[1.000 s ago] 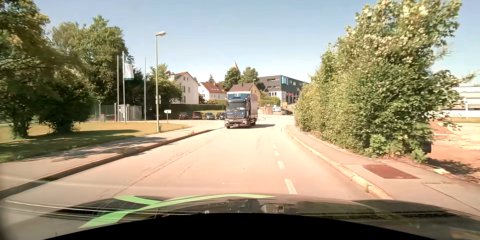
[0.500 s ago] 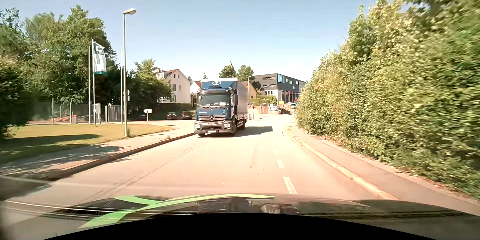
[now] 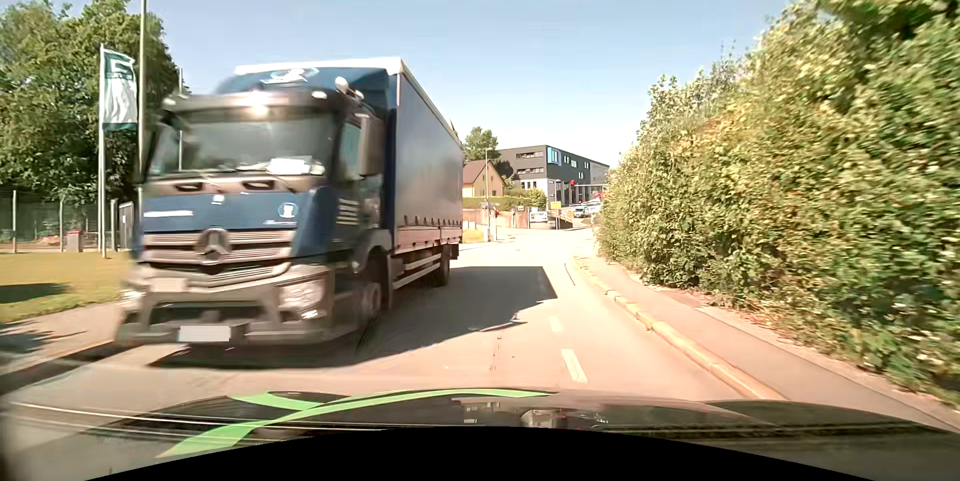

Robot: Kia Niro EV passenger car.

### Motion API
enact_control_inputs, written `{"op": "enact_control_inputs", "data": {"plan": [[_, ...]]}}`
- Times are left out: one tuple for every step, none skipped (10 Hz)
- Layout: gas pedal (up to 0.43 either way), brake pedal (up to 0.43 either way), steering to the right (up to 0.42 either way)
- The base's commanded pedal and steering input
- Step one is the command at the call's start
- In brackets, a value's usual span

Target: Follow the waypoints while adhering to traffic rules and regulations

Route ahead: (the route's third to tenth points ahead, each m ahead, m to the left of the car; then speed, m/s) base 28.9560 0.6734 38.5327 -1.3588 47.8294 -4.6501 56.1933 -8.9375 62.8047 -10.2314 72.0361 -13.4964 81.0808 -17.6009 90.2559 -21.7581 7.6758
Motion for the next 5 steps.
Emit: {"op": "enact_control_inputs", "data": {"plan": [[0.039,0.000,0.021],[0.039,0.000,0.018],[0.039,0.000,0.016],[0.039,0.000,0.015],[0.039,0.000,0.015]]}}
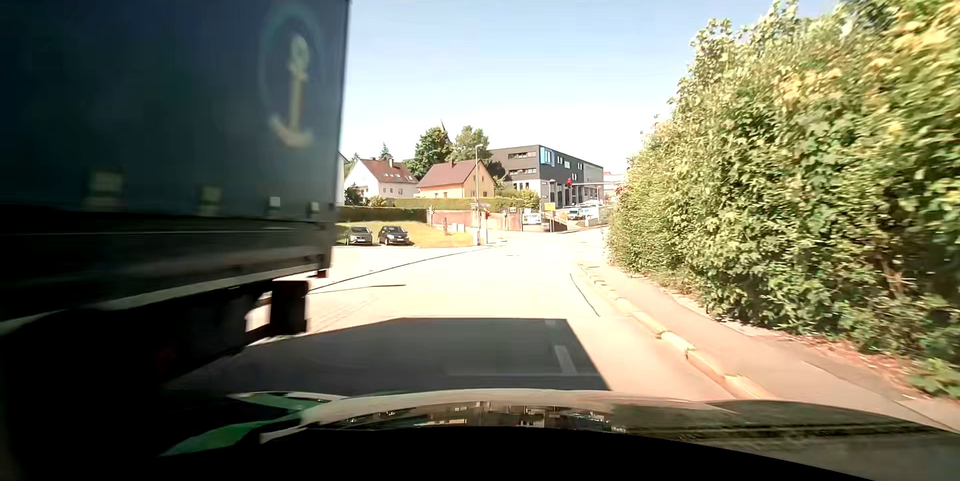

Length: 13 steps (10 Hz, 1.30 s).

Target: Follow the waypoints while adhering to traffic rules and regulations

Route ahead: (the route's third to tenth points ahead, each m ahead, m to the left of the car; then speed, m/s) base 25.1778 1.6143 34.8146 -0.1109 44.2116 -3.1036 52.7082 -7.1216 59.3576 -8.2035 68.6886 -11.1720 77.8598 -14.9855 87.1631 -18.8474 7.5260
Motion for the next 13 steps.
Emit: {"op": "enact_control_inputs", "data": {"plan": [[0.039,0.000,0.015],[0.039,0.000,0.014],[0.039,0.000,0.012],[0.039,0.000,0.012],[0.039,0.000,0.012],[0.039,0.000,0.012],[0.039,0.000,0.012],[0.039,0.000,0.012],[0.039,0.000,0.012],[0.039,0.000,0.012],[0.039,0.000,0.012],[0.039,0.000,0.014],[0.039,0.000,0.016]]}}
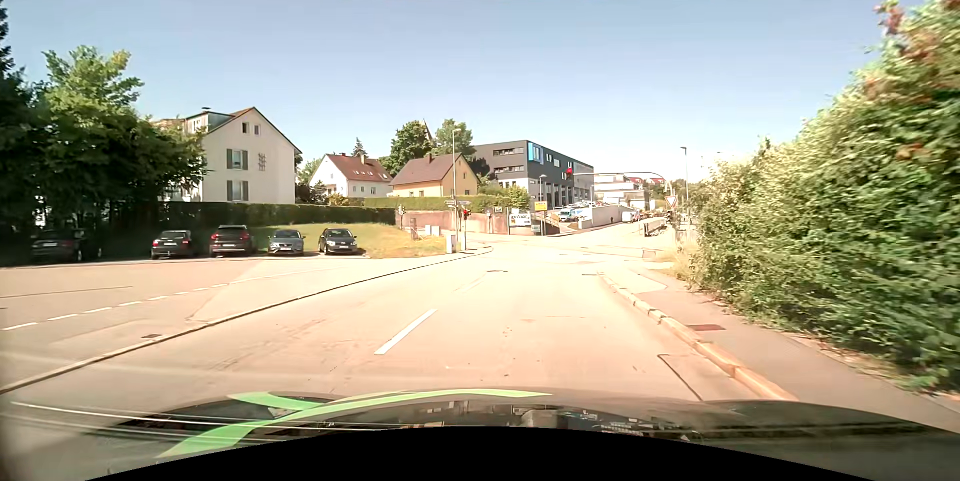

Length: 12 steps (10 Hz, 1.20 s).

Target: Follow the waypoints while adhering to traffic rules and regulations

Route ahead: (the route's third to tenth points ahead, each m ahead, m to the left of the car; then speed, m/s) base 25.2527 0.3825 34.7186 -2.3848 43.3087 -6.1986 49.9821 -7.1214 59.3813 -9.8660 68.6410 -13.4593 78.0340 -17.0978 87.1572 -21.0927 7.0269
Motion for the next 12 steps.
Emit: {"op": "enact_control_inputs", "data": {"plan": [[0.039,0.000,0.017],[0.000,0.000,0.019],[0.000,0.000,0.020],[0.000,0.000,0.021],[0.000,0.000,0.026],[0.000,0.030,0.031],[0.000,0.055,0.036],[0.000,0.091,0.041],[0.000,0.116,0.043],[0.000,0.122,0.038],[0.000,0.122,0.031],[0.000,0.128,0.028]]}}
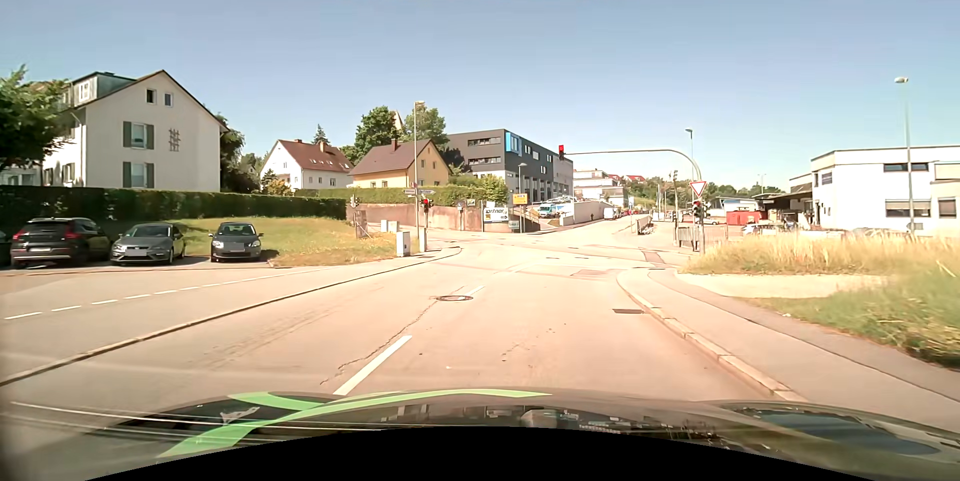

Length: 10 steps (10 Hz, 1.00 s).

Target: Follow the waypoints while adhering to traffic rules and regulations

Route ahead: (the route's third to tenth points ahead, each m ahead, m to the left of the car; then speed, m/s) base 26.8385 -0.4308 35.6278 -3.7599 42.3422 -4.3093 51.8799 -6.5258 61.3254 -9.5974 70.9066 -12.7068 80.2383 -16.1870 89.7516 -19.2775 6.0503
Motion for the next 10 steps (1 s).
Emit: {"op": "enact_control_inputs", "data": {"plan": [[0.000,0.122,0.028],[0.000,0.128,0.028],[0.000,0.134,0.030],[0.000,0.152,0.037],[0.000,0.165,0.041],[0.000,0.165,0.048],[0.000,0.177,0.055],[0.000,0.177,0.059],[0.000,0.177,0.060],[0.000,0.177,0.056]]}}
